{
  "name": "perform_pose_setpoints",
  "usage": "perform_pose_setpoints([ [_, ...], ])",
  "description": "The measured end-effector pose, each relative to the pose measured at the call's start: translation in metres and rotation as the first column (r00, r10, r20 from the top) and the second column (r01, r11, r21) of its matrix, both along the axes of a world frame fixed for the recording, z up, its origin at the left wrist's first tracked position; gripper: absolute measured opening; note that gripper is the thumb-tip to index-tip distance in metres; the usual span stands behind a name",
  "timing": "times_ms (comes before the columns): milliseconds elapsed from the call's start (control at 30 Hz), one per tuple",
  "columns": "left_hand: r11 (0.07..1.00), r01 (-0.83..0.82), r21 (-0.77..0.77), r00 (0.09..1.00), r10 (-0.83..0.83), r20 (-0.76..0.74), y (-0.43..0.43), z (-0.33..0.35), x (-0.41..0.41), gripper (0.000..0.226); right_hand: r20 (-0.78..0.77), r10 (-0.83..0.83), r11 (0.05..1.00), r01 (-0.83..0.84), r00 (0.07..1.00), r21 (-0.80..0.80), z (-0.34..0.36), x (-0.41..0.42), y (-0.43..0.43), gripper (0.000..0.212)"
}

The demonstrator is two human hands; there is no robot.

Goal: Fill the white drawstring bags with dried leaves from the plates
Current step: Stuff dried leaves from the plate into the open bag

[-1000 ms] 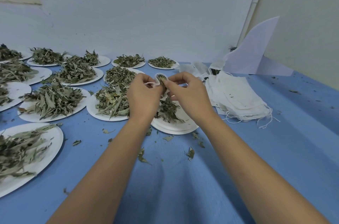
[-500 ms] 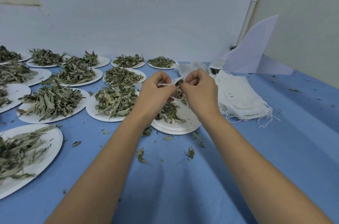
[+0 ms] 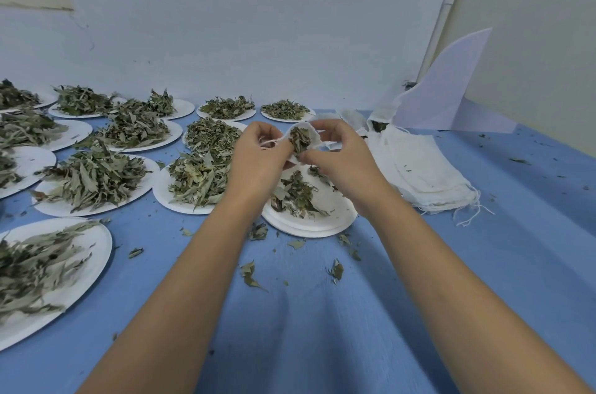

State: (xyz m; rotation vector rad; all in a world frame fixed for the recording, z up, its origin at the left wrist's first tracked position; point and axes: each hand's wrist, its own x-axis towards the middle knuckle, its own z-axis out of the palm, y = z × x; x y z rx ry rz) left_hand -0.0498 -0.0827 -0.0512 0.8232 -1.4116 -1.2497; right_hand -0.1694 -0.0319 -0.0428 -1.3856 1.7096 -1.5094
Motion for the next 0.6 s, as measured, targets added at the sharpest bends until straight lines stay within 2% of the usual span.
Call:
perform_pose_setpoints([
  [67, 0.998, 0.036, -0.047, 0.999, -0.034, 0.041, 0.003, 0.000, -0.001, 0.021, -0.015, -0.012, 1.000, 0.011, 1.000, -0.021, -0.002, 0.001, -0.001, 0.047],
  [133, 0.995, 0.082, -0.055, 0.995, -0.079, 0.069, 0.005, 0.001, -0.001, 0.031, -0.086, -0.064, 0.997, 0.061, 0.994, -0.043, -0.003, 0.001, -0.001, 0.041],
  [267, 0.985, 0.153, -0.080, 0.983, -0.143, 0.116, 0.009, 0.003, -0.002, 0.033, -0.239, -0.188, 0.980, 0.166, 0.953, -0.112, -0.003, -0.001, -0.001, 0.028],
  [400, 0.972, 0.225, -0.066, 0.972, -0.219, 0.087, 0.013, 0.004, -0.002, 0.046, -0.321, -0.259, 0.964, 0.222, 0.911, -0.149, -0.004, -0.002, -0.001, 0.021],
  [500, 0.979, 0.183, -0.087, 0.979, -0.174, 0.109, 0.012, 0.002, -0.003, 0.043, -0.289, -0.259, 0.965, 0.235, 0.922, -0.116, -0.003, -0.002, -0.001, 0.021],
  [600, 0.987, 0.043, -0.157, 0.992, -0.023, 0.127, 0.009, 0.000, -0.002, 0.034, -0.065, -0.154, 0.987, 0.150, 0.986, -0.054, 0.000, 0.001, 0.000, 0.014],
])
